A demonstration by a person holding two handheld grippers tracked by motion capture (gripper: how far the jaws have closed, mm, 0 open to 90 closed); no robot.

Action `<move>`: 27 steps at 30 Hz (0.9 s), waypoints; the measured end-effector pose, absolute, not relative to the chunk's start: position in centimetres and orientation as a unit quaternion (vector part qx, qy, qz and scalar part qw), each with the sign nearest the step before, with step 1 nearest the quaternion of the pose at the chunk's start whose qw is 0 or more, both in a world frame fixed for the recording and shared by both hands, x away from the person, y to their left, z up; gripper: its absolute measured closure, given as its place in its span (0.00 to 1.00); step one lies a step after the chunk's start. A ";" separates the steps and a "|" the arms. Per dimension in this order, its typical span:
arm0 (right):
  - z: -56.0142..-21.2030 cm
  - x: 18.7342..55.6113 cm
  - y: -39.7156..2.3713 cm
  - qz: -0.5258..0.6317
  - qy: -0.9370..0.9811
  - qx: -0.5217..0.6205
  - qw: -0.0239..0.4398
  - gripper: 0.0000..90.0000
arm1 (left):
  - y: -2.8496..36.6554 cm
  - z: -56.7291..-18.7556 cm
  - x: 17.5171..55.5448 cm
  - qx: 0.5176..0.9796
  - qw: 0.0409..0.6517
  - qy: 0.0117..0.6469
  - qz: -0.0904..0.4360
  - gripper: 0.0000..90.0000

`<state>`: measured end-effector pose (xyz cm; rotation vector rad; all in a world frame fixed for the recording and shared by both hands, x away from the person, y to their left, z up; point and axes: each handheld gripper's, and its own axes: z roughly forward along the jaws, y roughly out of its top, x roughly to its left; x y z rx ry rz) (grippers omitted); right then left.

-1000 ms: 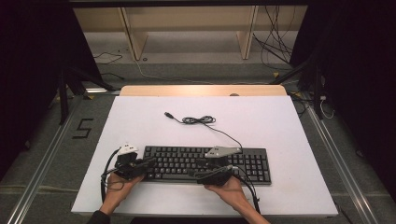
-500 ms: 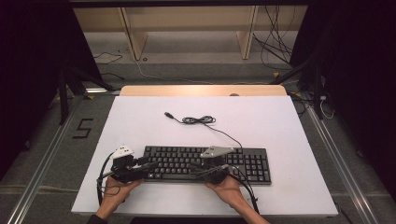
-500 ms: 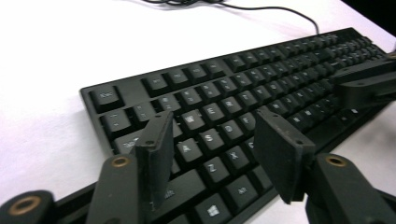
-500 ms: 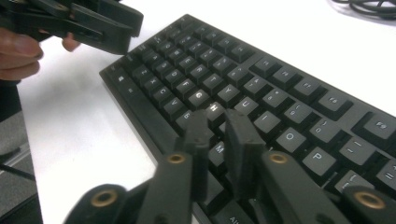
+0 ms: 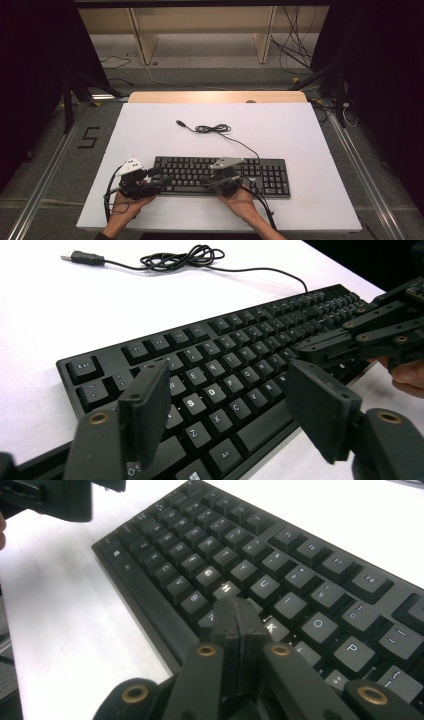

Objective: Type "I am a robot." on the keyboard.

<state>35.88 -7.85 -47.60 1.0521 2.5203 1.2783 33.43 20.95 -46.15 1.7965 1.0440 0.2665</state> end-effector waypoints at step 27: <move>-48.4 35.9 -7.4 0.406 0.845 0.342 0.069 1.00 | 20.9 -46.2 32.5 0.737 0.510 0.428 0.118 0.29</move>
